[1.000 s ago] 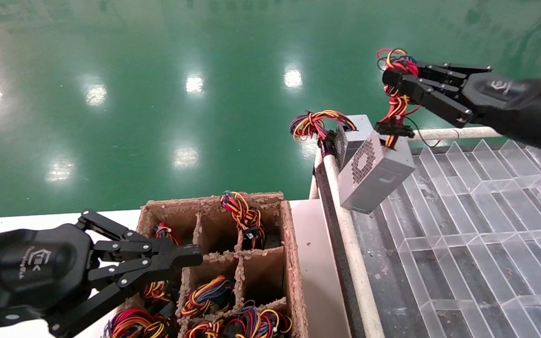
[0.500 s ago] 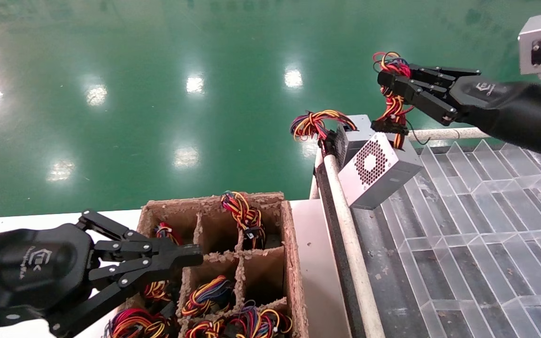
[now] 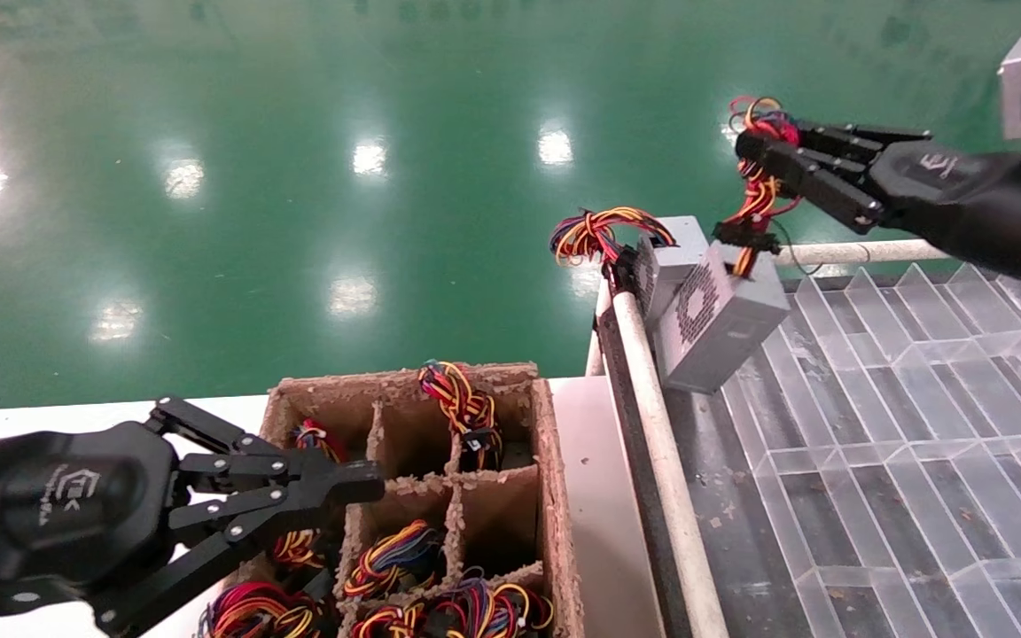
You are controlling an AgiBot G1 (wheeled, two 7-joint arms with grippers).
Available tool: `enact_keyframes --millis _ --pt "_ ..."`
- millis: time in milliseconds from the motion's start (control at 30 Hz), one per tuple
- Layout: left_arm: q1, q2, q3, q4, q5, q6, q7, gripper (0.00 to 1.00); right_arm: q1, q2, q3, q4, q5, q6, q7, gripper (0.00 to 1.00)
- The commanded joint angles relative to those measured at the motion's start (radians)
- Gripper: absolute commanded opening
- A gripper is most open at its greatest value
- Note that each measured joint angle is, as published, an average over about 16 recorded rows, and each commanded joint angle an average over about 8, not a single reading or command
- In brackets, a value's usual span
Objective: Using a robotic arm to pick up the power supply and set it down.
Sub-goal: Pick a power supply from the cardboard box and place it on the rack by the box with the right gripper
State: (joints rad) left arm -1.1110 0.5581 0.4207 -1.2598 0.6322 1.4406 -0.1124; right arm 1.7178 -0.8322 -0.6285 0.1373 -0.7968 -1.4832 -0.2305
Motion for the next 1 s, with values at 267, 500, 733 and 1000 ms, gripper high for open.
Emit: enact_keyframes --millis 267,500,733,1000 --pt "0.0 0.0 0.0 0.0 0.0 0.0 0.0 0.0 -0.013 -0.046 -0.007 -0.033 -0.009 0.015 -0.03 0.0" --pt "0.0 0.0 0.0 0.0 0.0 0.0 0.0 0.0 -0.012 -0.089 -0.013 -0.052 -0.017 0.031 -0.05 0.05" --pt "0.0 0.0 0.0 0.0 0.0 0.0 0.0 0.0 -0.001 -0.109 -0.03 -0.067 -0.042 0.041 -0.057 0.92" --pt "0.0 0.0 0.0 0.0 0.0 0.0 0.0 0.0 0.025 -0.12 -0.036 -0.075 -0.051 0.026 -0.044 1.0"
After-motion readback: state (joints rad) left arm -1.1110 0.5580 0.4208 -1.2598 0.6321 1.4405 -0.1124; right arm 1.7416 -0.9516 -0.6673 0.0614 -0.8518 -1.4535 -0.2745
